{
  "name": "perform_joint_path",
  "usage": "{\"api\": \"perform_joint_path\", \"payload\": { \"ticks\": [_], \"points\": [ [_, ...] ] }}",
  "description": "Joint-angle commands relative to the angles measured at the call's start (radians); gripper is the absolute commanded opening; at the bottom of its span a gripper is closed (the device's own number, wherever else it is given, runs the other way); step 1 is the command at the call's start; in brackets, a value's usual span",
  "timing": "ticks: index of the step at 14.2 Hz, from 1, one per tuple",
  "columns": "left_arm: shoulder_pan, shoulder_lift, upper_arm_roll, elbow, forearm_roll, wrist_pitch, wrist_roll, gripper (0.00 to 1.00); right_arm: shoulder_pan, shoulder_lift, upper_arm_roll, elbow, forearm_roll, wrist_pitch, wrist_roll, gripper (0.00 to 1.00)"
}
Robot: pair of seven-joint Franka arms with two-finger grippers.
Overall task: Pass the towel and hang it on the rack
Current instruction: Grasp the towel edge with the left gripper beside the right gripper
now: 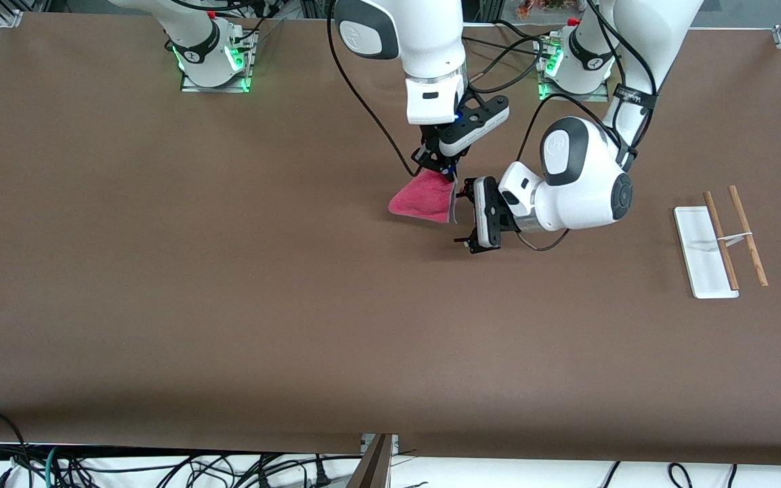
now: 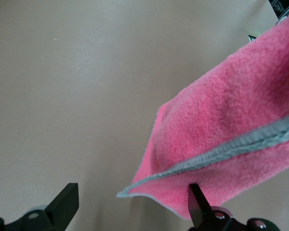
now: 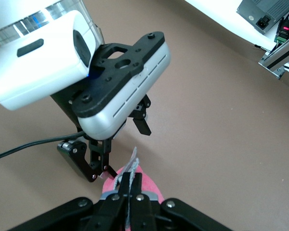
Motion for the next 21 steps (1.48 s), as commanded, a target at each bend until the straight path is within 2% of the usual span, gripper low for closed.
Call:
{"api": "perform_joint_path", "payload": {
  "ticks": [1, 2, 3, 6, 7, 8, 10, 11, 12, 17, 21],
  "points": [
    [-0.004, -0.014, 0.005, -0.003, -0.021, 0.004, 0.035, 1.00, 0.005, 0.006, -0.001, 0.020, -0.013, -0.001, 0.016, 0.00],
    [-0.004, -0.014, 0.005, -0.003, -0.019, 0.004, 0.035, 0.98, 0.003, 0.006, -0.001, 0.020, -0.013, -0.001, 0.018, 0.00],
    [-0.004, -0.011, 0.005, -0.003, -0.019, 0.004, 0.034, 0.78, 0.003, 0.006, -0.003, 0.020, -0.013, -0.001, 0.009, 0.00],
    [-0.013, -0.008, 0.002, -0.003, -0.010, 0.004, 0.034, 0.62, 0.003, 0.006, -0.001, 0.022, -0.014, -0.001, 0.003, 0.00],
    [-0.016, -0.010, 0.002, -0.005, -0.004, 0.003, 0.034, 0.46, 0.002, 0.002, -0.003, 0.022, -0.014, 0.000, 0.000, 0.00],
    [-0.016, -0.011, 0.002, -0.003, 0.015, 0.001, 0.032, 0.41, -0.003, -0.001, -0.004, 0.022, -0.014, 0.004, -0.003, 0.00],
    [-0.016, -0.011, 0.002, -0.003, 0.024, 0.000, 0.032, 0.13, -0.006, -0.005, -0.004, 0.022, -0.014, 0.007, -0.002, 0.00],
    [-0.016, -0.011, 0.002, -0.005, 0.026, -0.002, 0.032, 0.03, -0.006, -0.005, -0.004, 0.022, -0.014, 0.008, 0.000, 0.00],
    [-0.016, -0.013, 0.002, -0.005, 0.026, -0.002, 0.031, 0.00, -0.006, -0.005, -0.004, 0.022, -0.014, 0.017, 0.000, 0.00],
    [-0.003, -0.024, 0.003, -0.007, 0.073, -0.017, 0.029, 0.00, -0.009, -0.003, -0.004, 0.022, -0.013, 0.026, 0.000, 0.00],
    [0.072, -0.060, 0.009, -0.005, 0.128, -0.121, 0.026, 0.00, -0.009, -0.001, -0.006, 0.022, -0.013, 0.027, 0.001, 0.00]
  ]
}}
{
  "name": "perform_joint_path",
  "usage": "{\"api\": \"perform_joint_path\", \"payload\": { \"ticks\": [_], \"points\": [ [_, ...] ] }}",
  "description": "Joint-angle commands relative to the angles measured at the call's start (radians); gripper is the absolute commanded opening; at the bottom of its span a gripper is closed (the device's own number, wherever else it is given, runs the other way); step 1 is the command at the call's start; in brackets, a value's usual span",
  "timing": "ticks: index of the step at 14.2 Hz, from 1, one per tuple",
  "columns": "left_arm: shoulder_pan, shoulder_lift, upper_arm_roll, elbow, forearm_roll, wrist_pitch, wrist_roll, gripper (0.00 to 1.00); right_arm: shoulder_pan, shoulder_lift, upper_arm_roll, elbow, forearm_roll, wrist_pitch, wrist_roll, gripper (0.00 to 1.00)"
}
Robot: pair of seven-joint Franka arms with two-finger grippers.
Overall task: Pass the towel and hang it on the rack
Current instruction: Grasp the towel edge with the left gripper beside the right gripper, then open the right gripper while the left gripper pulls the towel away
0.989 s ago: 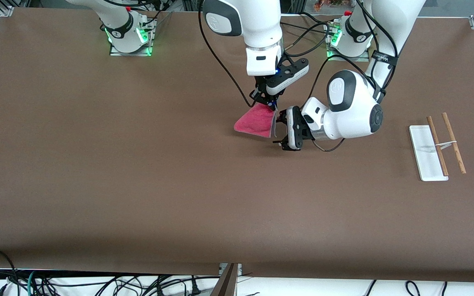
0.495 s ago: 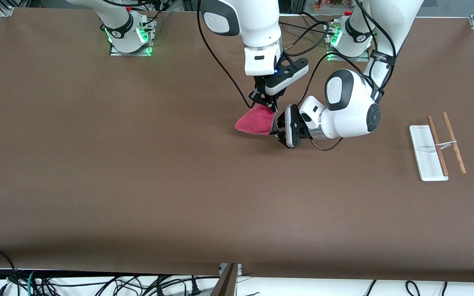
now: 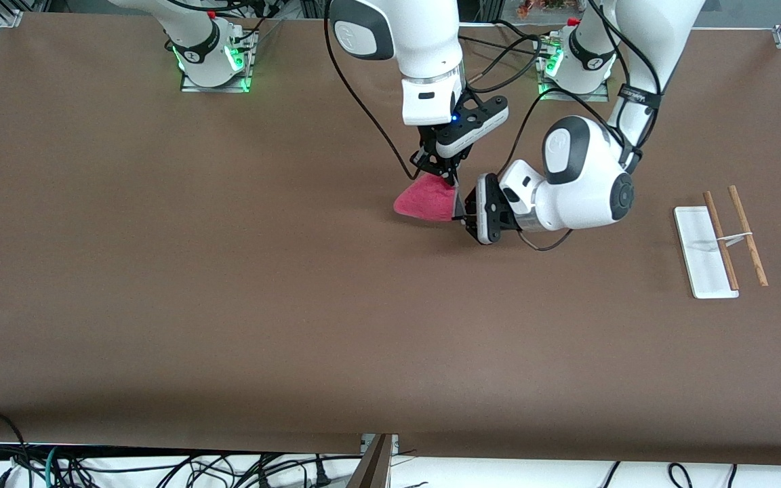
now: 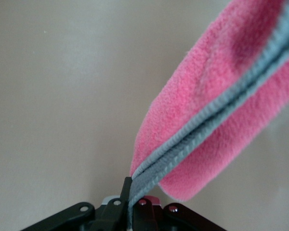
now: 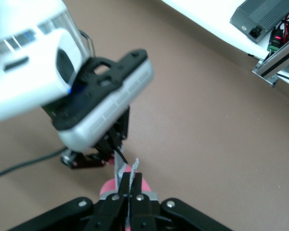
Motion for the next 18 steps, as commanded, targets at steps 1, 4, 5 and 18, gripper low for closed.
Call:
{"api": "perform_joint_path", "payload": {
  "ticks": [1, 4, 5, 18],
  "points": [
    [0.058, -0.066, 0.003, -0.006, 0.056, -0.092, 0.009, 0.00, -0.003, -0.001, 0.004, 0.009, -0.011, 0.004, 0.003, 0.00],
    [0.110, -0.118, 0.009, -0.006, 0.087, -0.185, 0.002, 0.00, -0.004, -0.001, 0.003, 0.009, -0.005, 0.003, 0.010, 0.00],
    [0.126, -0.140, 0.015, -0.006, 0.111, -0.222, -0.013, 0.00, -0.014, -0.001, 0.003, 0.008, 0.016, 0.003, 0.010, 0.37],
    [0.314, -0.282, 0.033, -0.008, 0.381, -0.439, -0.107, 0.00, -0.122, -0.004, 0.001, -0.004, 0.075, -0.008, 0.009, 1.00]
  ]
}}
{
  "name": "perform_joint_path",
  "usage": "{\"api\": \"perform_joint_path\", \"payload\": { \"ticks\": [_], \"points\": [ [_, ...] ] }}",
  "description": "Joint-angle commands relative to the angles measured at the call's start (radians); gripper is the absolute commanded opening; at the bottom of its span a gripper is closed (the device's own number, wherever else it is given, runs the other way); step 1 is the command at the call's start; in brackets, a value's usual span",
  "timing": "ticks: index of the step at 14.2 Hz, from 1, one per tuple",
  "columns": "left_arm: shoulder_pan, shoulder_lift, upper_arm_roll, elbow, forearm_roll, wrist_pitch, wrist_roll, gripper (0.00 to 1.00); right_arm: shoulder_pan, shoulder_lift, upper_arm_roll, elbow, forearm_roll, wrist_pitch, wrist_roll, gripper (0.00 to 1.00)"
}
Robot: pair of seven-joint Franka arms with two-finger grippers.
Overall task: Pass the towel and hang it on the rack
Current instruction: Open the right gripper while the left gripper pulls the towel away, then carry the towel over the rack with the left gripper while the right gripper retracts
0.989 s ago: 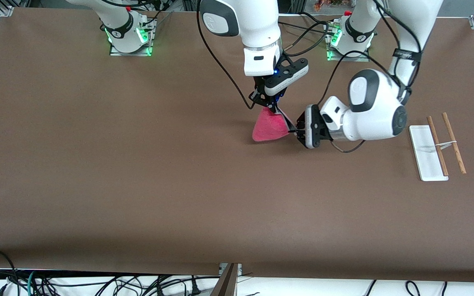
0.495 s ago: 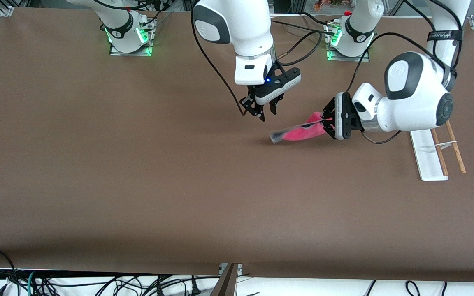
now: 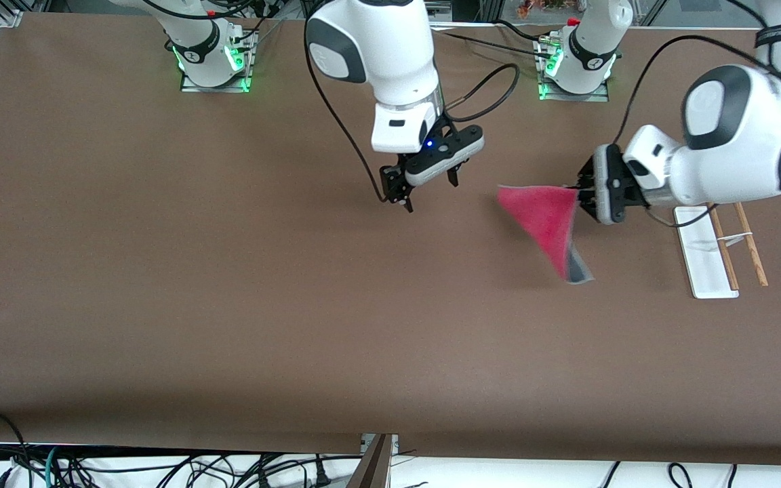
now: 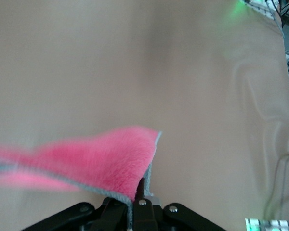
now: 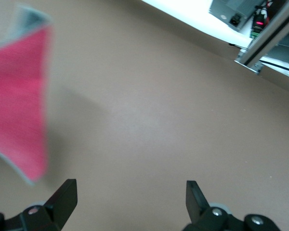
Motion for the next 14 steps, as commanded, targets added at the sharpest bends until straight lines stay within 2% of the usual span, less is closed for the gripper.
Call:
{"api": "perform_joint_path", "payload": {
  "ticks": [1, 3, 6, 9, 12, 14],
  "points": [
    [0.047, -0.028, 0.003, -0.010, 0.062, -0.030, -0.012, 0.00, -0.062, -0.003, 0.008, -0.015, 0.019, -0.007, 0.001, 1.00],
    [0.076, -0.028, 0.013, -0.008, 0.083, -0.039, -0.010, 0.00, -0.107, -0.002, 0.008, -0.039, 0.019, -0.006, 0.009, 1.00],
    [0.156, -0.001, 0.025, -0.004, 0.125, -0.036, 0.048, 0.00, -0.164, 0.006, 0.008, -0.047, 0.091, 0.005, 0.015, 1.00],
    [0.214, 0.027, 0.052, 0.042, 0.221, -0.032, 0.123, 0.00, -0.234, 0.006, 0.006, -0.047, 0.108, -0.013, -0.002, 1.00],
    [0.282, 0.065, 0.080, 0.097, 0.238, -0.033, 0.198, 0.00, -0.291, -0.002, 0.006, -0.042, 0.106, -0.114, -0.002, 1.00],
    [0.336, 0.114, 0.080, 0.148, 0.273, -0.032, 0.267, 0.00, -0.326, -0.023, 0.006, -0.045, 0.100, -0.125, 0.001, 1.00]
  ]
}}
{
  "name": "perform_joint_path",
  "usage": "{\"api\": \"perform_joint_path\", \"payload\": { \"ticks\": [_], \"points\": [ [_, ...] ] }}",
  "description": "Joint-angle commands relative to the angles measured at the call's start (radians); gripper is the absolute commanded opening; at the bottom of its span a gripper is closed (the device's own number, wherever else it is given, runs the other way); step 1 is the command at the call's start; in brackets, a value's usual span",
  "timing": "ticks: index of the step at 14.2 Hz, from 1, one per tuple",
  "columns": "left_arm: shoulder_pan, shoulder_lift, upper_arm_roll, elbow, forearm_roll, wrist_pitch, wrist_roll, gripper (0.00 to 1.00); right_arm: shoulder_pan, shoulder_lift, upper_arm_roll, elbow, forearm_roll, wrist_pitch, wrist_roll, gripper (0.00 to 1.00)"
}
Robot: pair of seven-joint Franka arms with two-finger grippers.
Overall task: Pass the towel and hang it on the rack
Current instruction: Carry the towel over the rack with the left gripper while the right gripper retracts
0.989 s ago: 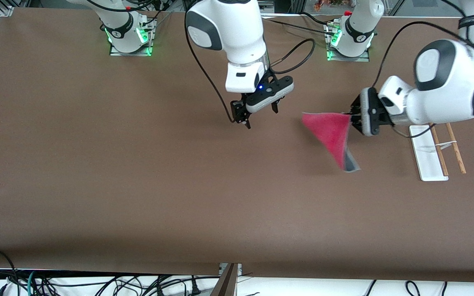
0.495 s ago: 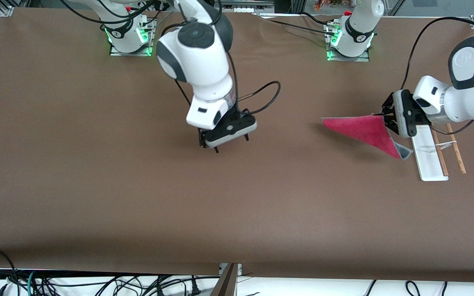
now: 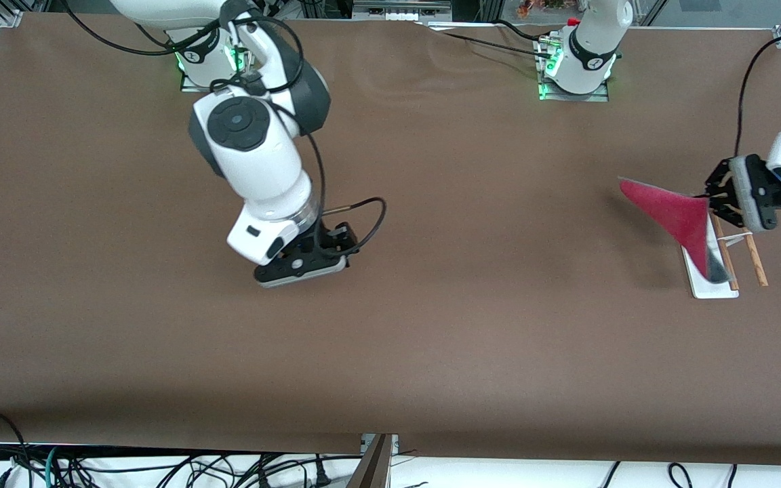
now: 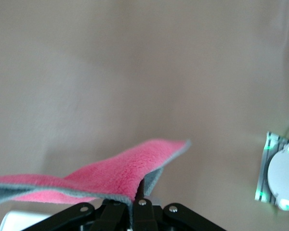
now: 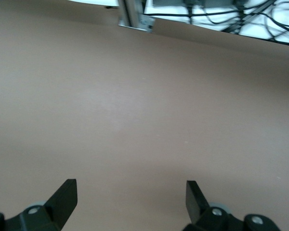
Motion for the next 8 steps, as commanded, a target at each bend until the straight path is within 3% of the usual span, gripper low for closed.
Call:
{"api": "perform_joint_path", "payload": {
  "ticks": [1, 5, 8],
  "points": [
    [0.070, 0.094, -0.008, 0.111, 0.040, -0.013, 0.110, 0.00, -0.065, -0.047, 0.013, -0.013, 0.009, -0.040, -0.002, 1.00],
    [0.130, 0.175, -0.008, 0.215, 0.089, -0.013, 0.175, 0.00, -0.165, -0.115, 0.011, -0.021, 0.004, -0.123, -0.012, 1.00],
    [0.162, 0.175, -0.008, 0.229, 0.109, -0.011, 0.186, 0.00, -0.254, -0.197, 0.011, -0.048, 0.010, -0.210, -0.013, 1.00]
  ]
}}
